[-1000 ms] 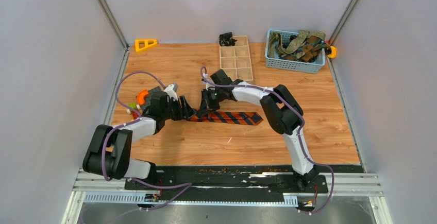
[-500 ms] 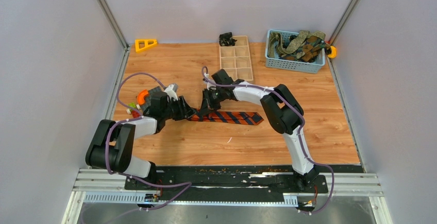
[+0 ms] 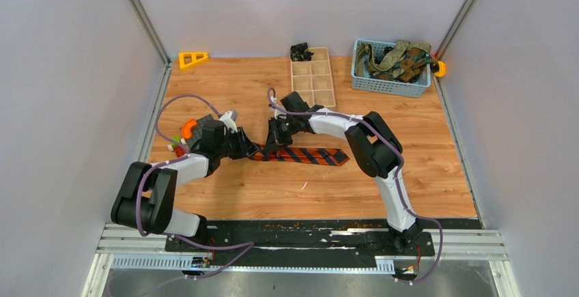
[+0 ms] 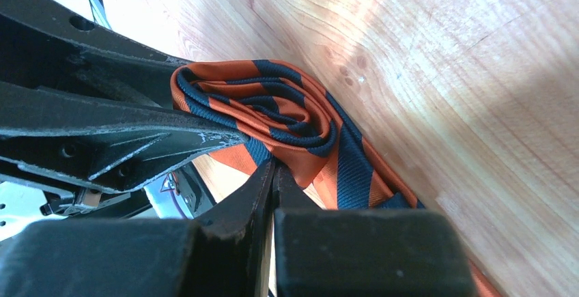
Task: Roll the ties
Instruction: Roll the tie at the center of the board.
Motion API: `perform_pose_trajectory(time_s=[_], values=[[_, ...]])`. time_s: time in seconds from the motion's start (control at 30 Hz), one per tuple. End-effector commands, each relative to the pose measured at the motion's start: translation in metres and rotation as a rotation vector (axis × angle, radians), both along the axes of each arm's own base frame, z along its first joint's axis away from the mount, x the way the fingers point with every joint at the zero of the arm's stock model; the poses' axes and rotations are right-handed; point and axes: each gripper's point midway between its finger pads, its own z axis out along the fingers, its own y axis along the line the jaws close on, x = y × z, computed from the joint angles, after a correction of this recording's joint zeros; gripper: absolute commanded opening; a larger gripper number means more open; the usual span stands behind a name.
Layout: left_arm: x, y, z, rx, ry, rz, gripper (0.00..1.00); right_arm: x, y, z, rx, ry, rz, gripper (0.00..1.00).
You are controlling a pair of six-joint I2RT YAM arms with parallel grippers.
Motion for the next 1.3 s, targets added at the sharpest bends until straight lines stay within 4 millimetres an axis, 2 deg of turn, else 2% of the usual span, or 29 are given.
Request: perform_pose_trajectory(time_s=[0.0, 0.3, 0.53, 0.83, 1.27], values=[[0.007, 0.0, 0.013, 0.11, -0.04, -0.003, 0.19, 0.009, 0.003, 0.008, 0.003, -0.055, -0.009, 0.03], [0.012, 0.005, 0.023, 0.28, -0.04, 0.041, 0.18, 0.006, 0.005, 0.006, 0.005, -0.045, -0.007, 0.03], [0.013, 0.005, 0.033, 0.376, -0.054, 0.046, 0.17, 0.005, 0.015, 0.006, 0.022, -0.035, 0.001, 0.03], [0.016, 0.006, 0.049, 0.482, -0.085, 0.042, 0.17, 0.006, 0.036, 0.008, 0.059, -0.023, 0.027, 0.02], [0.014, 0.012, 0.049, 0.568, -0.076, 0.047, 0.16, 0.01, 0.072, 0.026, 0.187, 0.027, 0.061, 0.02]])
